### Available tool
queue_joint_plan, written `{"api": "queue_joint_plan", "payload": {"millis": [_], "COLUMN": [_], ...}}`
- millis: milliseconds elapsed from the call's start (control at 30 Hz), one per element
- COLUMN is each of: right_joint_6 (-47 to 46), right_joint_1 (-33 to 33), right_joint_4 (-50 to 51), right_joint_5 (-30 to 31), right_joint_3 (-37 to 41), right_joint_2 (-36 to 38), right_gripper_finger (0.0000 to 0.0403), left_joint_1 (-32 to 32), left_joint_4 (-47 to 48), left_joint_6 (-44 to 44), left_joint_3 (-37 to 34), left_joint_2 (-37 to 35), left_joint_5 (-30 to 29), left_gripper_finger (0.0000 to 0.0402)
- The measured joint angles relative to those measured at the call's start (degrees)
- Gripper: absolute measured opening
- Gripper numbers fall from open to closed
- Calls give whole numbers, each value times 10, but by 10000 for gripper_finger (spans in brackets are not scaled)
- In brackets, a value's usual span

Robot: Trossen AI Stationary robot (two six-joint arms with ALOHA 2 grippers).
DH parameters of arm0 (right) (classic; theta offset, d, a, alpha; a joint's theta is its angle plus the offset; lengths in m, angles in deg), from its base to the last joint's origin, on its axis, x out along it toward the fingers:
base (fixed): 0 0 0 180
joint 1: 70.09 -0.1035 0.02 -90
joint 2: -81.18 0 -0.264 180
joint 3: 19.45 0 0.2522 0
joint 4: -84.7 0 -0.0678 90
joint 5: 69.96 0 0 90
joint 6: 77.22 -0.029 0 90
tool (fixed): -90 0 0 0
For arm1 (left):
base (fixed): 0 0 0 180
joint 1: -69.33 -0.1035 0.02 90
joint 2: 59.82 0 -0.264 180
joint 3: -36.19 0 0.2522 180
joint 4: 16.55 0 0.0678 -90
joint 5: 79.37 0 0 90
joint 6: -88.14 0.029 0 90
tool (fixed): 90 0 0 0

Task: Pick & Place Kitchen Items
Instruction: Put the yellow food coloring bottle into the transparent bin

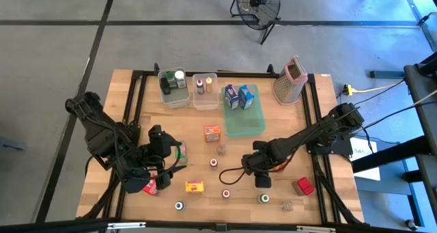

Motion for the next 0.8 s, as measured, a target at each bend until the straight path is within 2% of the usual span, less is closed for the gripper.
{"api": "queue_joint_plan", "payload": {"millis": [200,367,600,800], "right_joint_6": [-1,-1,16,36], "right_joint_1": [0,0,3,33], "right_joint_4": [6,58,191,302], "right_joint_5": [-28,-60,-87,-89], "right_joint_3": [-3,-44,-163,-288], "right_joint_2": [0,0,0,0], "right_gripper_finger": [145,141,144,144], "left_joint_1": [0,0,2,13], "left_joint_4": [0,0,0,0], "left_joint_6": [0,0,0,-9], "left_joint_3": [0,0,0,0], "left_joint_2": [0,0,0,0], "left_joint_5": [0,0,10,16], "left_gripper_finger": [349,349,349,349]}}
